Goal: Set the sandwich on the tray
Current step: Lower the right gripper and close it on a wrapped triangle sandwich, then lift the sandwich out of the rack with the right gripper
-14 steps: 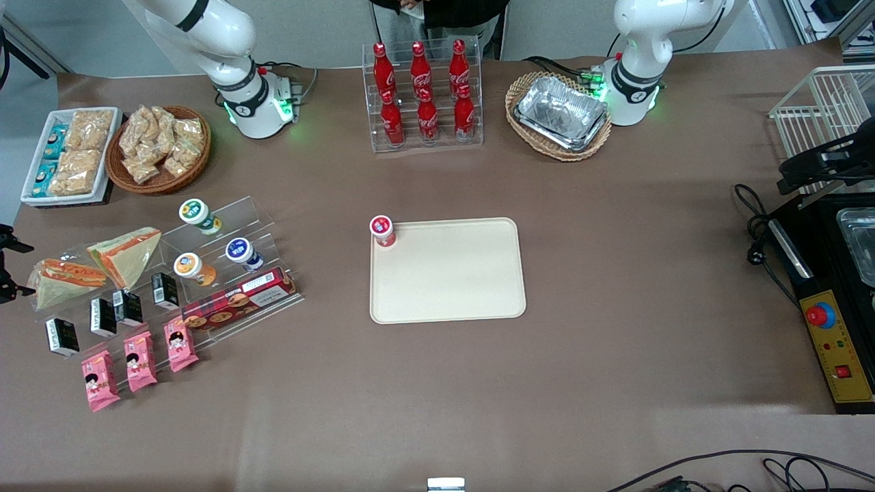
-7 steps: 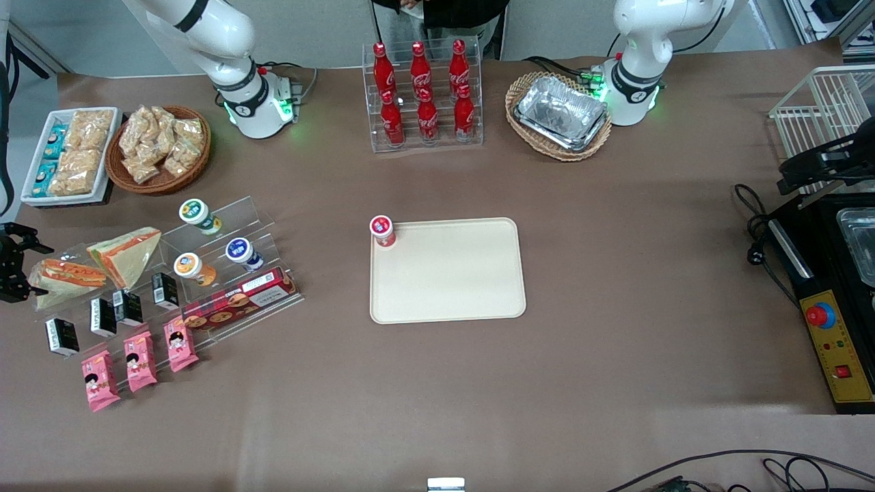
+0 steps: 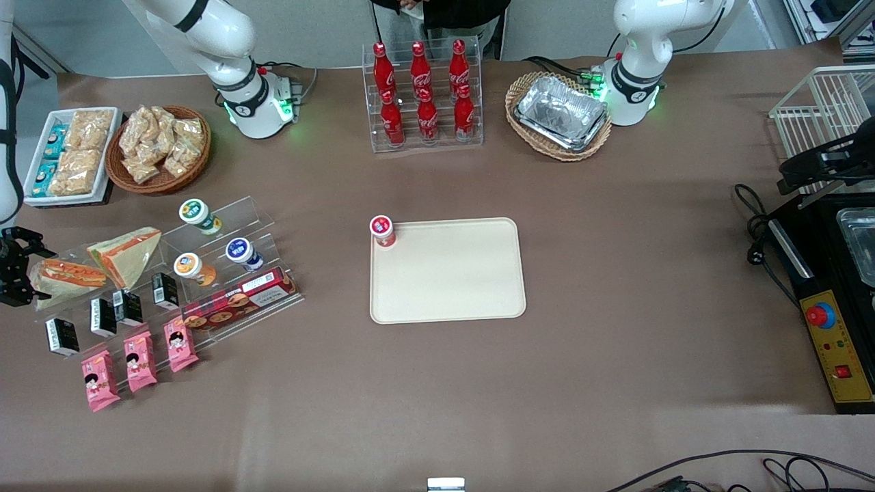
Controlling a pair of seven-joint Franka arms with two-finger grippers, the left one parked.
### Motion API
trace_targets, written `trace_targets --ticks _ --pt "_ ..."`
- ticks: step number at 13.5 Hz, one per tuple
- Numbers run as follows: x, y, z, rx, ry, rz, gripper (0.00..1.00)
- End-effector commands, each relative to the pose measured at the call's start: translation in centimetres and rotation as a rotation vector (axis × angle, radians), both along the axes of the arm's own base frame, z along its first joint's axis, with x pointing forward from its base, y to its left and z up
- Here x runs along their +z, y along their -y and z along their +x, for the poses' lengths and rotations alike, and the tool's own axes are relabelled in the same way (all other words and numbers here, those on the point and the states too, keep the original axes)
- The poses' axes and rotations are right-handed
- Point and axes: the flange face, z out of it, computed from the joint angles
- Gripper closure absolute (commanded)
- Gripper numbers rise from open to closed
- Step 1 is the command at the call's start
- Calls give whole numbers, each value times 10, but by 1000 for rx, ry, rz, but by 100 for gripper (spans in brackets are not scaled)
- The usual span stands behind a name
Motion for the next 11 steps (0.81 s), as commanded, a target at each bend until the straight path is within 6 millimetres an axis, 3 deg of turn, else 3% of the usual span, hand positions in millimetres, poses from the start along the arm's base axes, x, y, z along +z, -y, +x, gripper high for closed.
trace_targets --ticks 1,2,5,9,11 --pt "-11 -6 -5 -16 39 -7 13" --pt "-11 -6 -4 -16 41 -6 28" --pt "-14 -7 -3 -13 42 -7 48" --pt "-10 -7 -2 16 46 -7 61" --pt "8 -10 -1 101 60 -16 61"
